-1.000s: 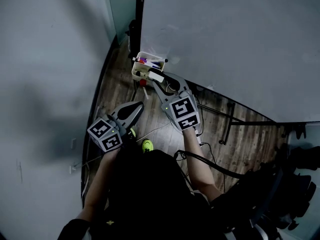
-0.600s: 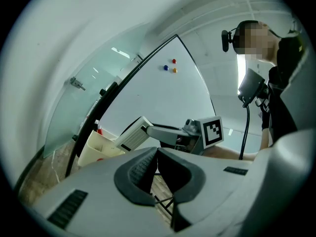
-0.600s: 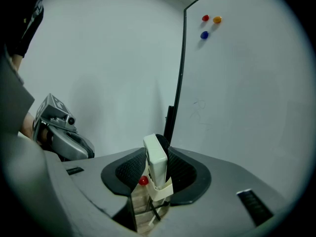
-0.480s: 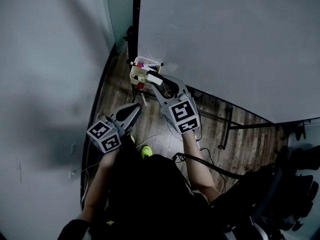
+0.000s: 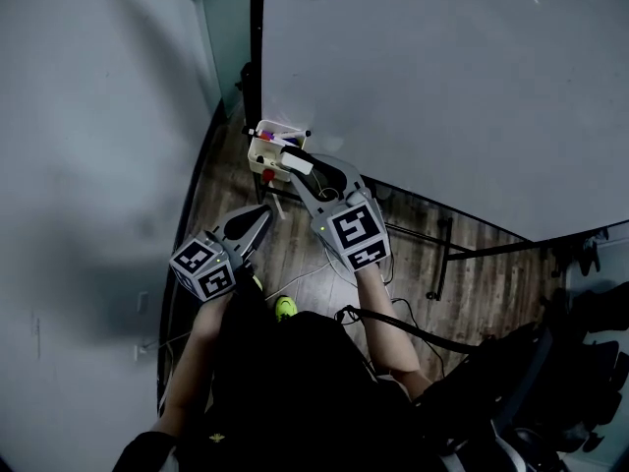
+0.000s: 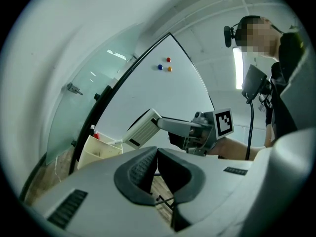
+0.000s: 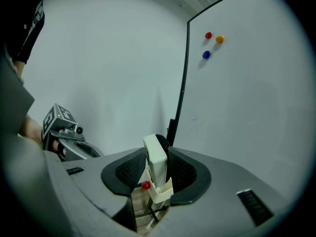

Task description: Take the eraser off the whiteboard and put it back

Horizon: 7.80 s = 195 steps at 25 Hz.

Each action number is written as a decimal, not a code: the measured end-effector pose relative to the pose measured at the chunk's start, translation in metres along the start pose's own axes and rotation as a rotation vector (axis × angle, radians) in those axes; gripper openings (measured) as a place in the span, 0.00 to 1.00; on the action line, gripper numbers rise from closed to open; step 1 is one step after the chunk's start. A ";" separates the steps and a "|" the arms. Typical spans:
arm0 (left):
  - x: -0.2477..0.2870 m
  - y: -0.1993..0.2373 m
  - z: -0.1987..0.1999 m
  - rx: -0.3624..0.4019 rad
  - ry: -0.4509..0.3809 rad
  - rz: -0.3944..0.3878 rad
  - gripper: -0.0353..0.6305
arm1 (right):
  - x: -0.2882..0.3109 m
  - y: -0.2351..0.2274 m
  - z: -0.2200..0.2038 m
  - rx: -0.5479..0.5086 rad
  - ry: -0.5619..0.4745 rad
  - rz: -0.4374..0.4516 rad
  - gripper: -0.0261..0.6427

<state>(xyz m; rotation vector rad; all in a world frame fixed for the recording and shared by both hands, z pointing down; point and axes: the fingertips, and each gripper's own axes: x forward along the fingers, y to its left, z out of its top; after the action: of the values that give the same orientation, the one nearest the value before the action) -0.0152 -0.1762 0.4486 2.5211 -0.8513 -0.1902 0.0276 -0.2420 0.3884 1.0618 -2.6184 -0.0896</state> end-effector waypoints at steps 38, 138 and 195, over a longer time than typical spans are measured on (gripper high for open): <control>0.002 -0.011 -0.002 0.009 0.003 0.008 0.05 | -0.020 -0.002 0.008 -0.004 -0.018 -0.006 0.26; -0.019 0.041 -0.029 -0.171 0.047 -0.003 0.05 | 0.080 -0.009 -0.102 0.097 0.186 0.025 0.26; -0.074 -0.053 -0.025 -0.051 -0.005 0.030 0.05 | -0.042 0.072 -0.075 0.127 0.083 0.043 0.26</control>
<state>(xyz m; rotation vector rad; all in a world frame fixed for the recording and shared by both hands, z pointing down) -0.0387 -0.0849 0.4440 2.4596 -0.8750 -0.2060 0.0311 -0.1563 0.4608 1.0259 -2.5997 0.1290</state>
